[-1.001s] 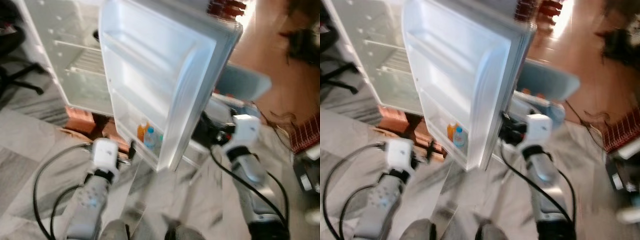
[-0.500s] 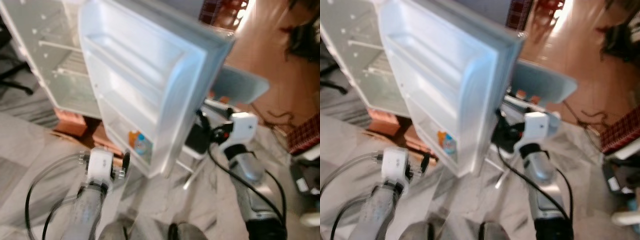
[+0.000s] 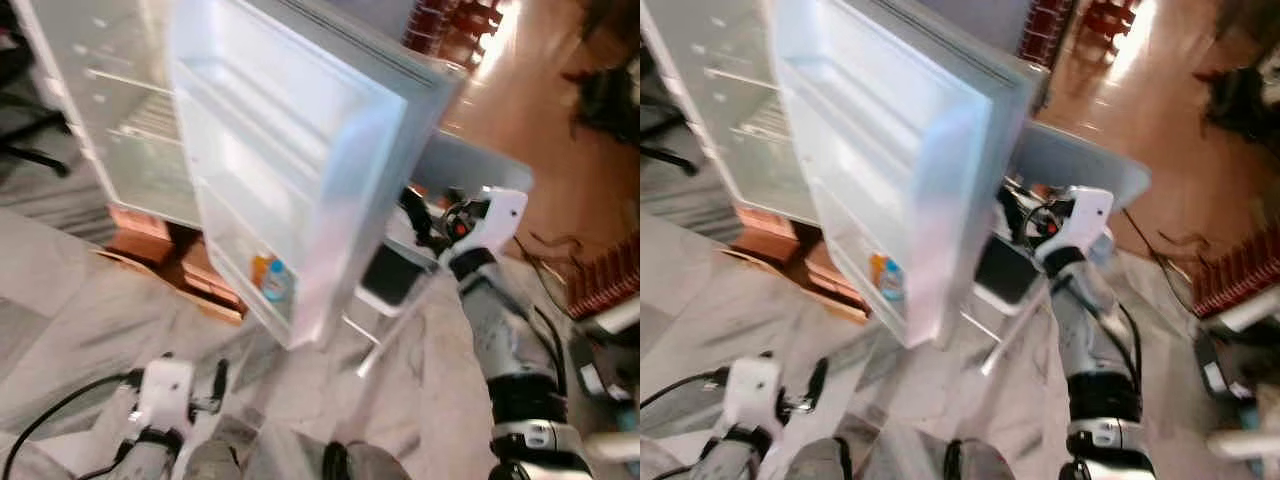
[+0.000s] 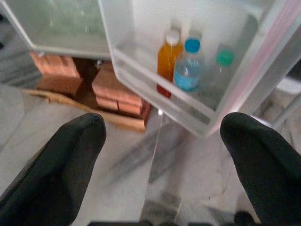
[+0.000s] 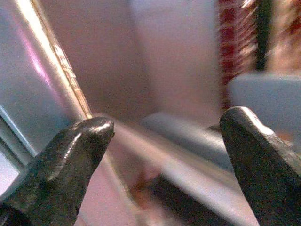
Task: Restocking fridge
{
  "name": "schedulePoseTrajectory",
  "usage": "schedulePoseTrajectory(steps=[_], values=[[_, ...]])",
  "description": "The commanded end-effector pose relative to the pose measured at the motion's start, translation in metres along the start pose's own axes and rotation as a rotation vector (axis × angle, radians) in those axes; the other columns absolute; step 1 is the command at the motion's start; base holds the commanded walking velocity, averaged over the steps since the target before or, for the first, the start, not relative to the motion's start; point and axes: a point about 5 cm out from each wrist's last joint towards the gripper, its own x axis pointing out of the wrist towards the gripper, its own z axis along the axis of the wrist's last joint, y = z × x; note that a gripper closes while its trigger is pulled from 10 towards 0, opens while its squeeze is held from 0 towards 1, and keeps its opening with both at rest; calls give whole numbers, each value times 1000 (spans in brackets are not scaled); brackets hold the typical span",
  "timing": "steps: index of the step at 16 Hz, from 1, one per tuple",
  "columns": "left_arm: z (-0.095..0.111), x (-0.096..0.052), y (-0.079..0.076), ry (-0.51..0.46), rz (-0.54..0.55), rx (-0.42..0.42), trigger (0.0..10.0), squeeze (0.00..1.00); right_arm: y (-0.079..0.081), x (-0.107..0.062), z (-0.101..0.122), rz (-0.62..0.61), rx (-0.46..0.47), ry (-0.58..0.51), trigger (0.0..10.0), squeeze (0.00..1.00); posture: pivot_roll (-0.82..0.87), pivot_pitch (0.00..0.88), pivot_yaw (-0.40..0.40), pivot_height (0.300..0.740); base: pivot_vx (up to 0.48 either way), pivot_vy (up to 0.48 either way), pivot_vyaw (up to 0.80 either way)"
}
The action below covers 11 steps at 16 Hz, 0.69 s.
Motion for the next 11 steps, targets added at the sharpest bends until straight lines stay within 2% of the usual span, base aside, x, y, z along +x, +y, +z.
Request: schedulePoseTrajectory(steps=[1, 2, 4, 5, 6, 7, 8, 10, 11], values=[[-5, -4, 2, 15, 8, -7, 10000, 0, 41, 7, 33, 314, 137, -110, 10000, 0, 183, 142, -125, 740, 0, 0, 0], [-10, -8, 4, 32, 20, -14, 10000, 0, 69, -8, 47, 580, 280, -108, 10000, 0, 192, 142, -132, 740, 0, 0, 0], [-13, -9, 5, 39, 29, -17, 10000, 0, 91, -32, 54, 830, 368, -70, 10000, 0, 201, 143, -141, 740, 0, 0, 0], [-14, -8, 6, 40, 32, -19, 10000, 0, 95, -45, 46, 901, 372, -4, 10000, 0, 203, 143, -143, 740, 0, 0, 0], [-15, -8, 6, 40, 37, -25, 10000, 0, 82, -50, 24, 850, 330, 107, 10000, 0, 203, 143, -143, 740, 0, 0, 0], [-15, -8, 6, 39, 37, -27, 10000, 0, 76, -52, 17, 825, 325, 146, 10000, 0, 203, 143, -143, 740, 0, 0, 0], [-16, -8, 6, 39, 38, -29, 10000, 0, 63, -57, 2, 743, 295, 226, 10000, 0, 201, 149, -143, 740, 0, 0, 0], [-17, -6, 8, 37, 47, -10, 10000, 0, 40, -53, -20, 503, 136, 282, 10000, 0, 194, 151, -141, 740, 0, 0, 0], [-12, 2, 13, -1, 54, 43, 10000, 0, 26, -47, -28, 353, 37, 264, 10000, 0, 195, 153, -141, 740, 0, 0, 0]])
